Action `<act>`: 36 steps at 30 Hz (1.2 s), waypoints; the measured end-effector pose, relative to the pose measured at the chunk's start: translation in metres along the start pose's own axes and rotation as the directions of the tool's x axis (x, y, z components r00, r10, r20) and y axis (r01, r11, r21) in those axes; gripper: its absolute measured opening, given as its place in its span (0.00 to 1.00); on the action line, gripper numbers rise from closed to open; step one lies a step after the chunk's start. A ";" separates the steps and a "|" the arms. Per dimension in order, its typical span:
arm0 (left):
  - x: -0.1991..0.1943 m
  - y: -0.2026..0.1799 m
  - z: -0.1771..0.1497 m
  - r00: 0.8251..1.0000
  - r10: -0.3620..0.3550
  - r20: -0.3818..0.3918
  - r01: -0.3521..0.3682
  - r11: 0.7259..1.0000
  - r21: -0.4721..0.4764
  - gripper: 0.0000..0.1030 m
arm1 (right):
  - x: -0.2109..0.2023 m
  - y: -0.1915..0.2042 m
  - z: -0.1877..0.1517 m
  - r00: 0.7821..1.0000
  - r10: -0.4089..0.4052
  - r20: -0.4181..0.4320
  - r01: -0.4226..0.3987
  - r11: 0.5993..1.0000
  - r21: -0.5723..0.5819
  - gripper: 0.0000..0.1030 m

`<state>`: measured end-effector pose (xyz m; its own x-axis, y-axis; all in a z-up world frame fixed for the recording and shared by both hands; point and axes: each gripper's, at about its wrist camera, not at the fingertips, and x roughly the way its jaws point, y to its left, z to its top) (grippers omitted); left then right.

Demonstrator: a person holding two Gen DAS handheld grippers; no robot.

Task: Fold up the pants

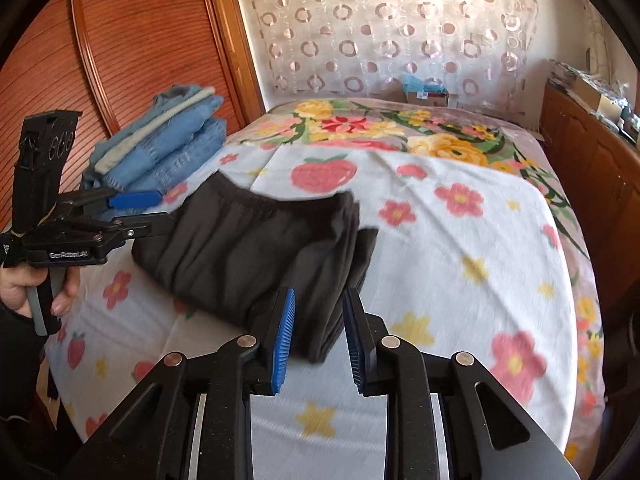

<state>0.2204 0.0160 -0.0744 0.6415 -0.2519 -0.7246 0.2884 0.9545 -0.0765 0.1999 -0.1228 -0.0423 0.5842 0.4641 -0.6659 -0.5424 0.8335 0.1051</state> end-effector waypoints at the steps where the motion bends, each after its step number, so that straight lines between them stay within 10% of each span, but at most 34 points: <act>1: -0.001 0.000 -0.002 1.000 0.000 -0.004 -0.001 1.000 -0.007 0.80 | -0.002 0.000 -0.002 1.000 0.000 -0.001 0.000 1.000 0.003 0.25; 17: 0.006 0.012 -0.037 0.996 0.052 -0.068 -0.054 0.998 -0.033 0.80 | 0.012 -0.004 -0.011 0.998 0.003 -0.063 -0.002 1.000 0.028 0.25; 21: 0.010 0.012 -0.039 0.995 0.064 -0.079 -0.066 0.997 -0.028 0.80 | 0.005 -0.009 -0.010 0.999 0.023 -0.039 -0.021 0.999 0.045 0.06; 31: 0.008 0.011 -0.041 0.996 0.054 -0.076 -0.056 0.998 -0.019 0.80 | -0.010 -0.023 -0.014 1.000 -0.004 -0.010 0.005 0.998 0.067 0.04; 36: -0.003 0.009 -0.042 0.999 0.025 -0.045 -0.026 0.999 -0.032 0.64 | -0.006 -0.018 -0.017 1.000 -0.010 -0.028 0.012 0.998 0.062 0.04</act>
<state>0.1917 0.0321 -0.1016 0.6159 -0.2208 -0.7562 0.2486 0.9653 -0.0794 0.1958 -0.1462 -0.0527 0.5725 0.4467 -0.6875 -0.4969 0.8560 0.1425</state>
